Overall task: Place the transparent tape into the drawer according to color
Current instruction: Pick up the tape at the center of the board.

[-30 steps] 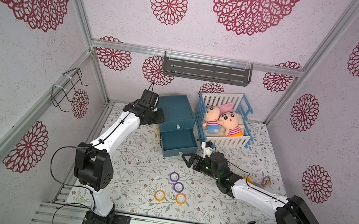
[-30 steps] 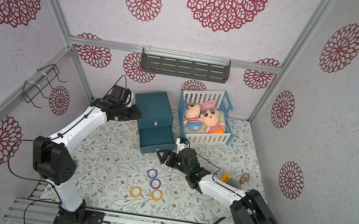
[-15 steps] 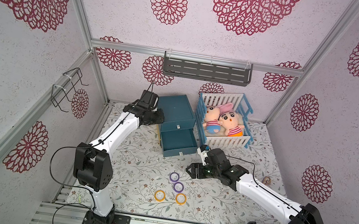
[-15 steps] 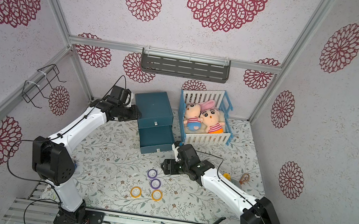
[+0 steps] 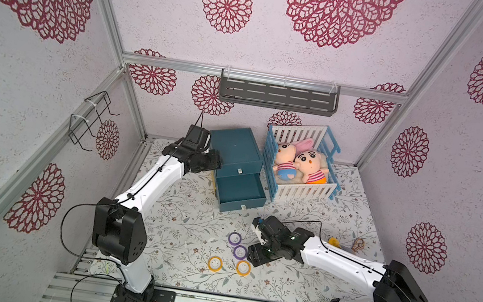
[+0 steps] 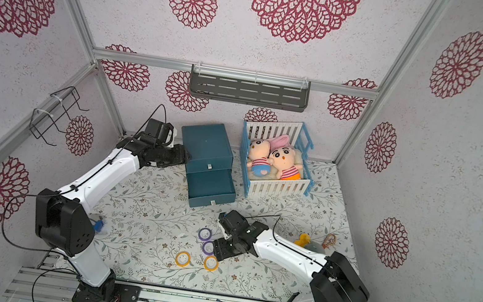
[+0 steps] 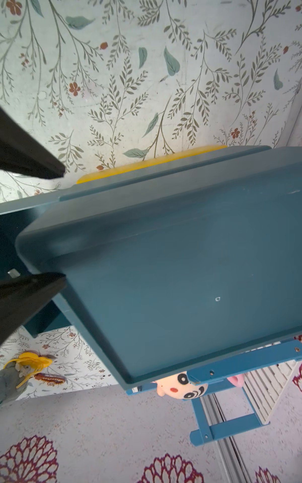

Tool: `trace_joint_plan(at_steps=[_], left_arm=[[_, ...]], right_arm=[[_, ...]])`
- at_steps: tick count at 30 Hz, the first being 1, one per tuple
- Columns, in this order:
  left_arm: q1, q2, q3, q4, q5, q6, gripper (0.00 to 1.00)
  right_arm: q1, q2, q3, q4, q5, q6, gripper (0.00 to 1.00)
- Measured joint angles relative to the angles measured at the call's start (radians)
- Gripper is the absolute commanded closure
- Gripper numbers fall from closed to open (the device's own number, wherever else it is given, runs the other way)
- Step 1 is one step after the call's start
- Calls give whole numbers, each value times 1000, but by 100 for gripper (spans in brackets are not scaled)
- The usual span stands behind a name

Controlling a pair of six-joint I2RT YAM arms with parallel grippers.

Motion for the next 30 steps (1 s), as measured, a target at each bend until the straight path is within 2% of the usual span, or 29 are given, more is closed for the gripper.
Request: trace_joint_plan(at_steps=[5,13,23,30], left_arm=[[0,-92,-76,11,15,-18,10],[0,-249,-209,34,18,-35,0],[-1,-325,-351,32,12,-49,3],[-1,-336,-380,30,9,-50,3]], right_arm=[[44,31,1,-22,42,2,27],[98,100,32,-30,93,18,31],[130,159,75,-30,124,21,37],[155,194,75,-32,126,22,40]])
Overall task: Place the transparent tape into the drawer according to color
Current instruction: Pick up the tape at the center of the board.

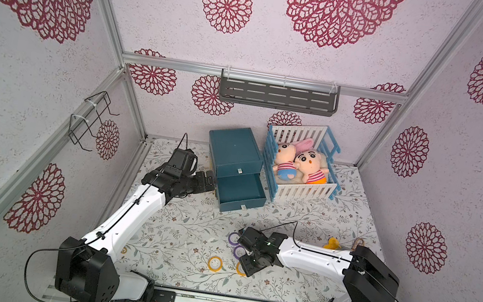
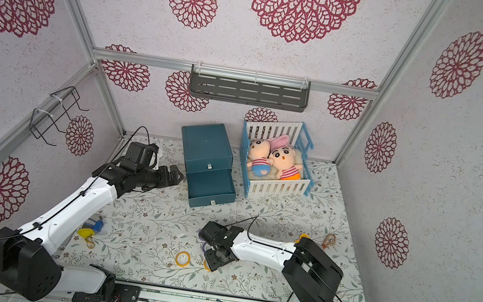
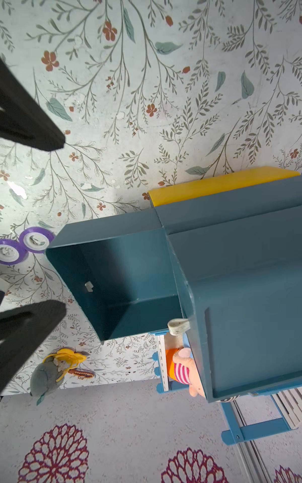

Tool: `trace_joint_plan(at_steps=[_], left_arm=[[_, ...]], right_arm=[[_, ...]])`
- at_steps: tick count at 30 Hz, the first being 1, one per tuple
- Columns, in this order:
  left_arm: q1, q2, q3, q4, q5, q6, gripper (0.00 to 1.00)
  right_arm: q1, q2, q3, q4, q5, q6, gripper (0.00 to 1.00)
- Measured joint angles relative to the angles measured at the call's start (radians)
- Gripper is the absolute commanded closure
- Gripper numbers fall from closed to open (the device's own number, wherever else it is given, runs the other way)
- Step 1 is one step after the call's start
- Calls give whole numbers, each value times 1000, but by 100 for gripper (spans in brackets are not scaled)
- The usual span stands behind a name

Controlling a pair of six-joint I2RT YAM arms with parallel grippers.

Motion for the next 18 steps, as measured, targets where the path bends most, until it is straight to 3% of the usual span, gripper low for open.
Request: trace_joint_plan(at_steps=[6,11,18], left_arm=[[0,-10,0,0,-3,1,3],[0,-11,-1,0,-9,1,3],[0,-28,-13,-5,-19,2,3]], right_arm=[[12,24,0,1,4,12,49],[18,38,14,1,12,24,66],[20,47,24,-10,26,24,80]])
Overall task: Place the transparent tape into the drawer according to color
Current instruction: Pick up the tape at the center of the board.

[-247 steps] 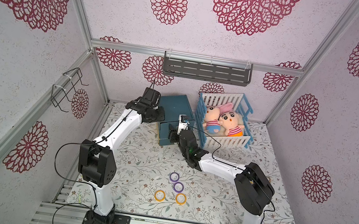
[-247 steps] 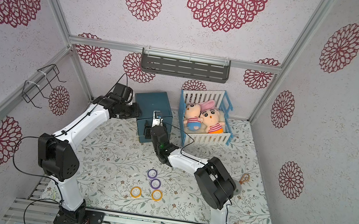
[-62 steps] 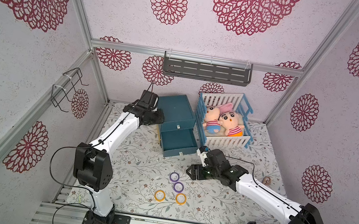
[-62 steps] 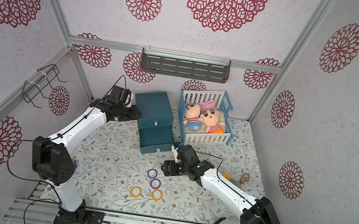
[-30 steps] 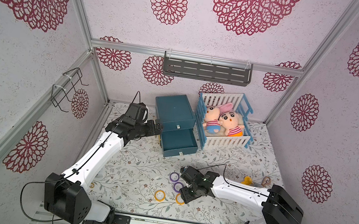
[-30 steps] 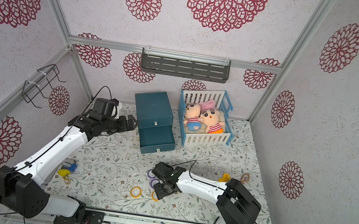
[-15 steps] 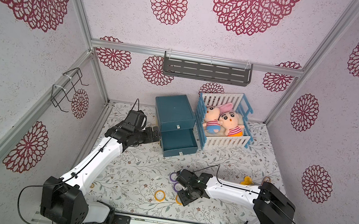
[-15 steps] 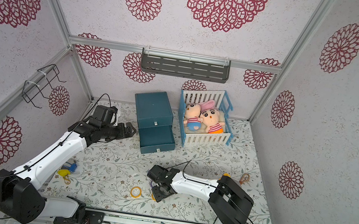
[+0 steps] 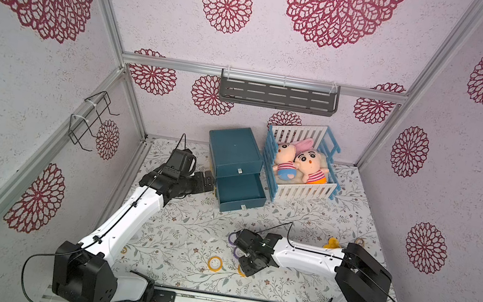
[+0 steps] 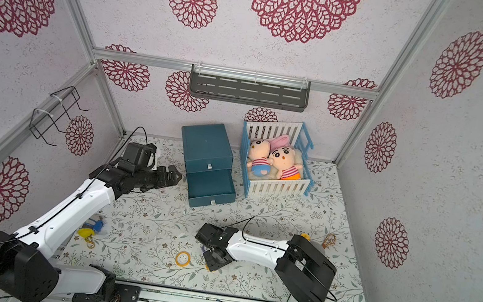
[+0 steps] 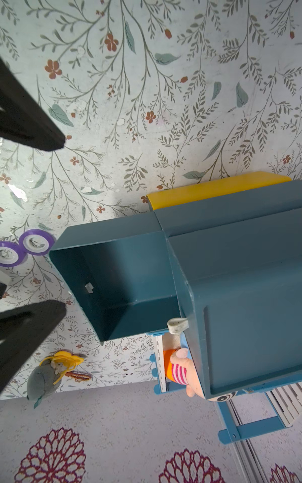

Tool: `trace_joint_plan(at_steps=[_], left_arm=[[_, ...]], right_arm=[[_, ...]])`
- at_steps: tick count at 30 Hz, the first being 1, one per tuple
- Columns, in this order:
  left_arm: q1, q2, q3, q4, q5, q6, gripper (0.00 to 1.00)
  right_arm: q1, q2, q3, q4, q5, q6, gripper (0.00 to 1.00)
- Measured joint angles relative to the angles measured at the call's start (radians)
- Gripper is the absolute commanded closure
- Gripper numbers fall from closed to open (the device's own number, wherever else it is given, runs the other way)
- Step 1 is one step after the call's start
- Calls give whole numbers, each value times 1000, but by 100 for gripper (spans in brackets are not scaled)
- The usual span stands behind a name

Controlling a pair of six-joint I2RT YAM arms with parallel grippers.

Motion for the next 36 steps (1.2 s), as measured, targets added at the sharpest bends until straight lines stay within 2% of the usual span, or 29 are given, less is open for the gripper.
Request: trace_joint_plan(at_steps=[8,23,36], left_arm=[[0,-2,-13,1,-2,4,3],[0,-2,-64,2,2,3,3],[-6,-10,-135,15,7,-2,3]], right_arm=[[0,7,11,-14,1,-1,100],[-11,-8,13,-26,0,2,100],[-104,-111,71,-70,7,8,100]])
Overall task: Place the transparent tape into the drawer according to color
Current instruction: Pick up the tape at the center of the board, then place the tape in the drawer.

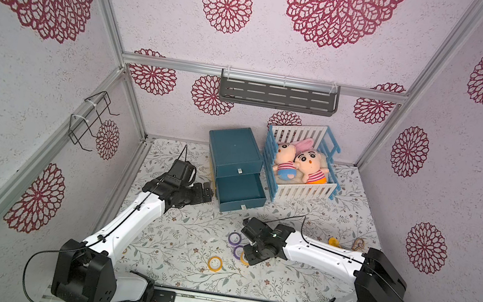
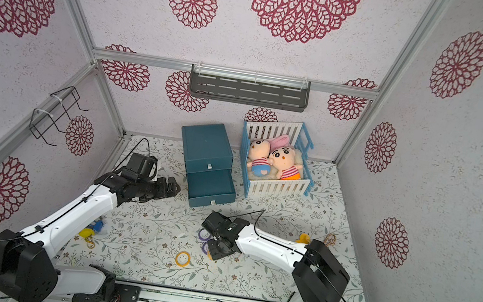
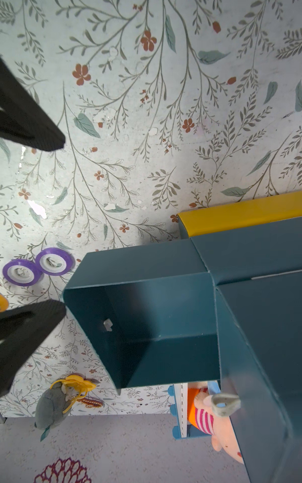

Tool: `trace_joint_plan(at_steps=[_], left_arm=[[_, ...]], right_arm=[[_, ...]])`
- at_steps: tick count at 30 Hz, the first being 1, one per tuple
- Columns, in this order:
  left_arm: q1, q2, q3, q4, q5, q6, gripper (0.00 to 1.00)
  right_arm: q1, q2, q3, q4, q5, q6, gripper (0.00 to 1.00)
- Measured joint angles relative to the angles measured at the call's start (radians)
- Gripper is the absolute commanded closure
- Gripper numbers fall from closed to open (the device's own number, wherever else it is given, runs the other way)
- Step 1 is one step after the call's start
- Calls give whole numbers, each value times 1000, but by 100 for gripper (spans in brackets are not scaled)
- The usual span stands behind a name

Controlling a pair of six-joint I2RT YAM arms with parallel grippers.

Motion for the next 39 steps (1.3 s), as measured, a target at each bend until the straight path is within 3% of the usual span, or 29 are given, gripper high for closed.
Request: trace_joint_plan(at_steps=[16,25,37,39], left_arm=[[-45,-38,-110,43,18,-34,3],[-109,-46,-172,73,19,-64,3],[-166,-97,-226,74,18,-89,3],[-183,-97,-235,73,18,-90,3]], right_arm=[[-205,-55,259,11,62,-45,100],[-290,46,443,56,76,-98,100],[-336,190,500,111,69,-126,100],[-338,206,502,119,64,-130,87]])
